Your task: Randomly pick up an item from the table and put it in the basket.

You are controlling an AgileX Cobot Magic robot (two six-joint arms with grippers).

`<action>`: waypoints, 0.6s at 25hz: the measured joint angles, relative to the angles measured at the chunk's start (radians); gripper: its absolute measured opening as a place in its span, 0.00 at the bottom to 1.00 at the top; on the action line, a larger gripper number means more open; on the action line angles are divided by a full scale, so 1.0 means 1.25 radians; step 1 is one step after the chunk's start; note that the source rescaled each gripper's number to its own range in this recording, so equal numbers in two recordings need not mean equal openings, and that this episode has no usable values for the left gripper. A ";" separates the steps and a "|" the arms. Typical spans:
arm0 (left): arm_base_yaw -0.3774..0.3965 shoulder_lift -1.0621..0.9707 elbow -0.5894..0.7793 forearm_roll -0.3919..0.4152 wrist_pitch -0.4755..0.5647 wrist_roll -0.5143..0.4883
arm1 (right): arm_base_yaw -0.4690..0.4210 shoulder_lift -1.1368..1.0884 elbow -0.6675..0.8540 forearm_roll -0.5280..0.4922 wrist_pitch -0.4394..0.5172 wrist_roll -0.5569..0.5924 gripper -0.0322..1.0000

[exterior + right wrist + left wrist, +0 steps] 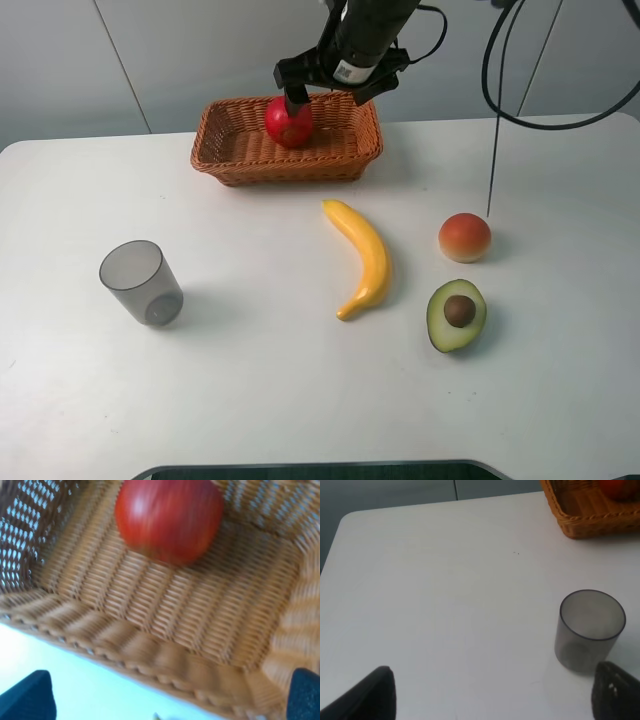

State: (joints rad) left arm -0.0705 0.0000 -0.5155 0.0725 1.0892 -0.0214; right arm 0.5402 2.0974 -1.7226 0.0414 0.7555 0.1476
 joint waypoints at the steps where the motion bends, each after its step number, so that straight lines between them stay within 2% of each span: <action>1: 0.000 0.000 0.000 0.000 0.000 0.000 | -0.007 -0.014 0.002 0.000 0.024 0.000 1.00; 6: 0.000 0.001 0.000 0.000 0.000 0.000 | -0.059 -0.112 0.100 0.016 0.096 0.000 1.00; 15: 0.000 0.000 0.000 0.000 0.000 0.000 | -0.198 -0.394 0.456 0.036 0.102 0.000 1.00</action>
State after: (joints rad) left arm -0.0705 0.0000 -0.5155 0.0725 1.0892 -0.0214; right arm 0.2932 1.6050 -1.1528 0.0868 0.8828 0.1476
